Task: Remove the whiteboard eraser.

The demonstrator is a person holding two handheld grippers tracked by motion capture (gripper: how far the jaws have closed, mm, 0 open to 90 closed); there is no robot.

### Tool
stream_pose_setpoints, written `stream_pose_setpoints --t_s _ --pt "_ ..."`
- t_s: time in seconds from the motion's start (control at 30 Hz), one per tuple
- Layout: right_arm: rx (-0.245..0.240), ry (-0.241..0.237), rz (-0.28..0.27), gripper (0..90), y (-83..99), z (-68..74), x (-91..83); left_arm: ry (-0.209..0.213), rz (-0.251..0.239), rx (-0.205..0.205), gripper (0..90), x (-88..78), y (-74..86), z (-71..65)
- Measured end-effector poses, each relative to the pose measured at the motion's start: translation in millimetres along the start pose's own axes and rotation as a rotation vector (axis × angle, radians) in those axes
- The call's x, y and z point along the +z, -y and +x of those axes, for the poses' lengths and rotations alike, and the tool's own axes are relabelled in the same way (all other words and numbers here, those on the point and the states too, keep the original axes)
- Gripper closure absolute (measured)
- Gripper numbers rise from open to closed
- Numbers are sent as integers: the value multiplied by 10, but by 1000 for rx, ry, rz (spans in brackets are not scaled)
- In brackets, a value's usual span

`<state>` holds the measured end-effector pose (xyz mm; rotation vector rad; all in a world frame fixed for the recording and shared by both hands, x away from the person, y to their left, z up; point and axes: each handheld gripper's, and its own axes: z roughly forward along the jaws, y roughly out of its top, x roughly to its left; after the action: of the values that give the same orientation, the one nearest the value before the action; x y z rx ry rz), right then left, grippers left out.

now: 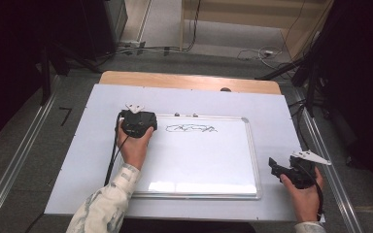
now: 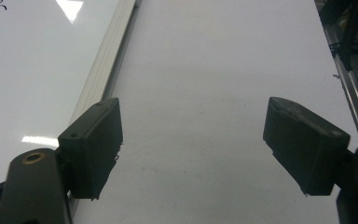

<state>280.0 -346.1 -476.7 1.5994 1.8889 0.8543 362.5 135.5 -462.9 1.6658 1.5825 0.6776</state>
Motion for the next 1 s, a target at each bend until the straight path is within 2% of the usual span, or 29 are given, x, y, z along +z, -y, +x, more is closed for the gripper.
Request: stream_pose_setpoints --t_s 0.67,1.0 --pt "3 -8 1 184 1 1 8 27 17 9 412 68 -29 -136" --pt "0 -10 -1 184 -1 9 1 25 31 12 412 138 -16 -165"
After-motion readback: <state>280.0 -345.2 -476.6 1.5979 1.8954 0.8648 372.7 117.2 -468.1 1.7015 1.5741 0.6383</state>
